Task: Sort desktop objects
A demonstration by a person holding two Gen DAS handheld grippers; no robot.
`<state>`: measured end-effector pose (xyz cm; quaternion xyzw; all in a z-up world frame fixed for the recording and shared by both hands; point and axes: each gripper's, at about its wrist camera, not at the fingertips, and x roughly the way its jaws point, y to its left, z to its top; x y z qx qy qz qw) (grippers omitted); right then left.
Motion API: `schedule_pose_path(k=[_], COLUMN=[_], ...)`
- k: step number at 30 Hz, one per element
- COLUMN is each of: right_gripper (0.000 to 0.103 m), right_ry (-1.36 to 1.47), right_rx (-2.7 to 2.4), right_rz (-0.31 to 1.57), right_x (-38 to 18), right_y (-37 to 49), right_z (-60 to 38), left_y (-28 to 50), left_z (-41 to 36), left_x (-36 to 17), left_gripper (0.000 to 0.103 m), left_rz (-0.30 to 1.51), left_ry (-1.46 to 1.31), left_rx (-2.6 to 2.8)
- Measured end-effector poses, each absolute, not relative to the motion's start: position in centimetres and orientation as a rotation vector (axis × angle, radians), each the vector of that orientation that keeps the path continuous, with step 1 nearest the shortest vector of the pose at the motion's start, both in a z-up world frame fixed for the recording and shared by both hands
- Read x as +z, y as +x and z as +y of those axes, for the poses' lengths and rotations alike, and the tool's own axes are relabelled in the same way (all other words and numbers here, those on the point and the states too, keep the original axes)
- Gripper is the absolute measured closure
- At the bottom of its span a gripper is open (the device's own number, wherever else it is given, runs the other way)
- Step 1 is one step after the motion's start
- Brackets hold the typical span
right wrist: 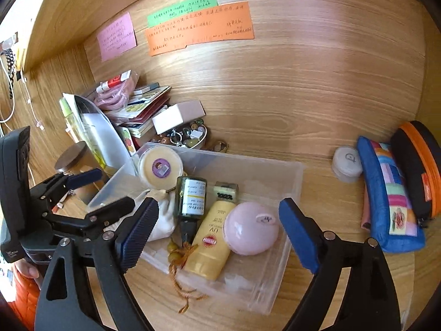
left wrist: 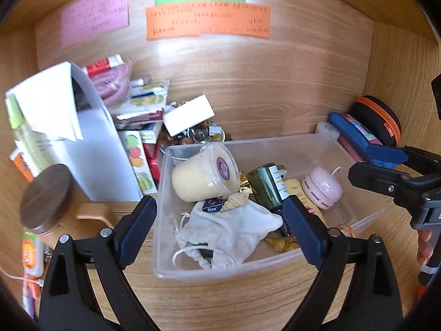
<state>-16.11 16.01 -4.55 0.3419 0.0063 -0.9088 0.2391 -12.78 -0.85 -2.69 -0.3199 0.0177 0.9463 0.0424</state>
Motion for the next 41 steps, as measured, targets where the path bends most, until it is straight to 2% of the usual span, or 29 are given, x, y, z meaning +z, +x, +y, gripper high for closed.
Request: schedule_pose_path(k=[5, 10, 15, 35, 41], right_gripper=[0.015, 0.014, 0.000, 0.000, 0.000], right_ry=[0.900, 0.853, 0.801, 0.809, 0.809], right_rx=[-2.521, -2.577, -2.651, -2.791, -2.793], right_rz=[0.022, 0.059, 0.073, 0.072, 0.081], right_x=[-3.8, -3.1, -3.0, -5.3, -5.4], right_y=[-14.0, -11.3, -8.8, -4.4, -4.3], right_z=[16.5, 16.6, 17.2, 19.1, 19.1], left_y=[-10.3, -8.1, -6.4, -2.8, -2.8], left_z=[-0.2, -0.2, 0.0, 1.0, 1.2], left_x=[-1.4, -0.5, -0.1, -1.9, -1.7], left_gripper=[0.005, 0.003, 0.003, 0.003, 0.003], left_rz=[0.116, 0.095, 0.072, -0.037, -0.022], left_ry=[-0.912, -0.879, -0.863, -0.799, -0.777], left_rx=[2.952, 2.967, 2.991, 3.063, 3.065])
